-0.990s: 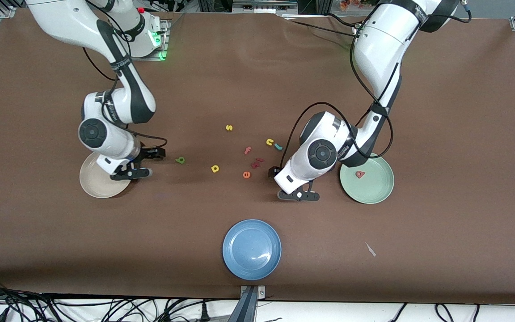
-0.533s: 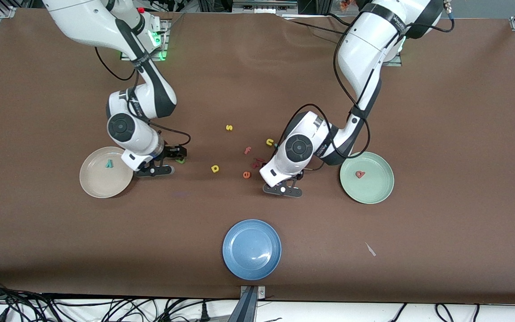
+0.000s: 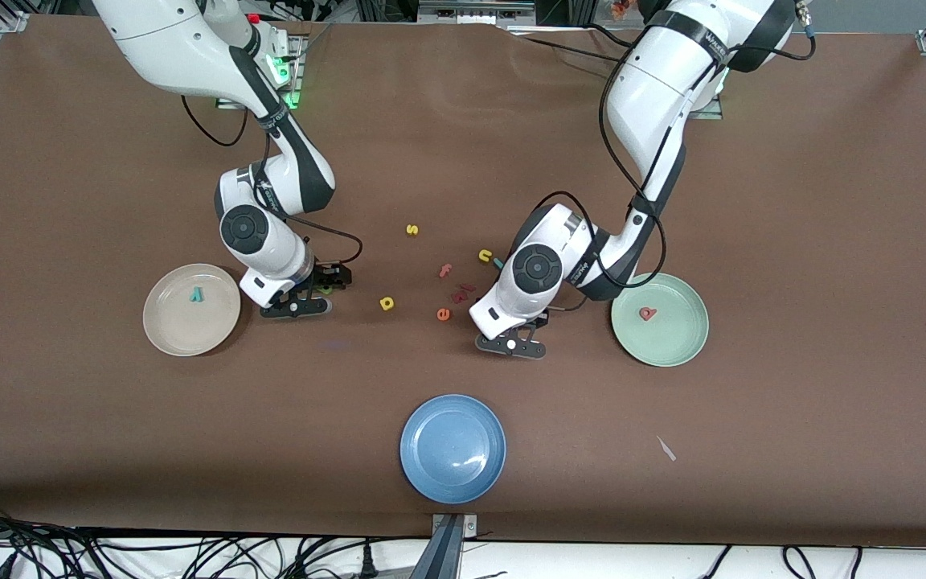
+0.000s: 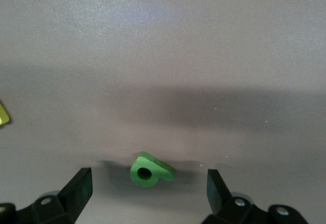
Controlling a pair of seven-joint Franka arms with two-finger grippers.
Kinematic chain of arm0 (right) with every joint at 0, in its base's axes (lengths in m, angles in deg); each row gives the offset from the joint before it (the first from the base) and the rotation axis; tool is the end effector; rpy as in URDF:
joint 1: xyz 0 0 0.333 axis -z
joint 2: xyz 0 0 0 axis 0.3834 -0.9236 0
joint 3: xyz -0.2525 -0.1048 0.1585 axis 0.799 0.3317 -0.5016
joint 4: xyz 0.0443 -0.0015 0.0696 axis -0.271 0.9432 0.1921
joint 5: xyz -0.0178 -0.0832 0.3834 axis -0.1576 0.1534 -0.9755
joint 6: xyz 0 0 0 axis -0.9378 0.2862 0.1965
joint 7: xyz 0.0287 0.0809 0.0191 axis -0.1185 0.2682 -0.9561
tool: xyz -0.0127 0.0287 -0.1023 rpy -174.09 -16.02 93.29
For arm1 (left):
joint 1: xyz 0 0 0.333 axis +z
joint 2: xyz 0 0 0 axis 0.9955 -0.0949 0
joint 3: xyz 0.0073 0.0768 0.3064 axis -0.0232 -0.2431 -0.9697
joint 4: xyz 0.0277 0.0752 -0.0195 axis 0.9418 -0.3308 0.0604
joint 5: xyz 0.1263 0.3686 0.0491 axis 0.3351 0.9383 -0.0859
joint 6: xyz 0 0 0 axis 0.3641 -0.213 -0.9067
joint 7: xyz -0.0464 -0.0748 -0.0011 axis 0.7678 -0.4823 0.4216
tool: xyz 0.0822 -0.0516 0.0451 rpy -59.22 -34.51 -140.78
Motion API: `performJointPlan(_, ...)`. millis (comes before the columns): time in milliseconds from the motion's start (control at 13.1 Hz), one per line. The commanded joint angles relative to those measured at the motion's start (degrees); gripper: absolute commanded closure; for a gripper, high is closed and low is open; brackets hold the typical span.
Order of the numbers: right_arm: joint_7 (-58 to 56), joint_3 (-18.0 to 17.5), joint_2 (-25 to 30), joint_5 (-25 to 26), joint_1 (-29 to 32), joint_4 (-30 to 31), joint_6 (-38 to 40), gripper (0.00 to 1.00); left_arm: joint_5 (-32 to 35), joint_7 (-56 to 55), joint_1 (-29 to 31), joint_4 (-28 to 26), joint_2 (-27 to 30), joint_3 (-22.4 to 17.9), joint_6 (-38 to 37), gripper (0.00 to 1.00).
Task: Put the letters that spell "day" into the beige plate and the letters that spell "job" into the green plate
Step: 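Grasp green g with the right gripper while the left gripper grasps blue o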
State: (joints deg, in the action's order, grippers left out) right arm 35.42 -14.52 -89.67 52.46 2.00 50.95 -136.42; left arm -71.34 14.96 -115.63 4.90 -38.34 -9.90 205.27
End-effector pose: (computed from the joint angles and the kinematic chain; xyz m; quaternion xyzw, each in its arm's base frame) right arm 0.5492 0.2240 0.1818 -0.9979 -0.0544 0.0306 0.0158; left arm 0.6089 -0.4201 0.1780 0.9966 -0.0682 -0.0235 0.0402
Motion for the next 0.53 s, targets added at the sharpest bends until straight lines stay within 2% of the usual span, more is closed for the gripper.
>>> performJointPlan(0, -0.57, 0.19, -0.63, 1.07, -0.11, -0.11, -0.68, 0.05, 1.21, -0.32, -0.39, 1.53, -1.14, -0.46, 0.54, 0.37)
performJointPlan(152, -0.92, 0.19, -0.72, 1.07, -0.11, -0.11, -0.68, 0.09, 2.87, -0.40, -0.39, 1.53, -1.40, -0.37, 2.73, 0.43)
performJointPlan(304, -0.92, 0.28, -0.72, 1.07, -0.11, -0.20, -0.68, 0.15, 2.88, -0.49, -0.47, 1.45, -1.58, -0.37, 2.92, 0.55)
performJointPlan(381, -0.92, 0.28, -0.81, 1.07, -0.02, -0.29, -0.77, 0.17, 2.88, -0.58, -0.47, 1.44, -1.93, -0.37, 3.00, 0.55)
performJointPlan(457, -0.92, 0.28, -0.90, 1.07, -0.11, -0.37, -0.95, 0.19, 2.97, -0.58, -0.47, 1.27, -2.02, -0.37, 3.96, 0.63)
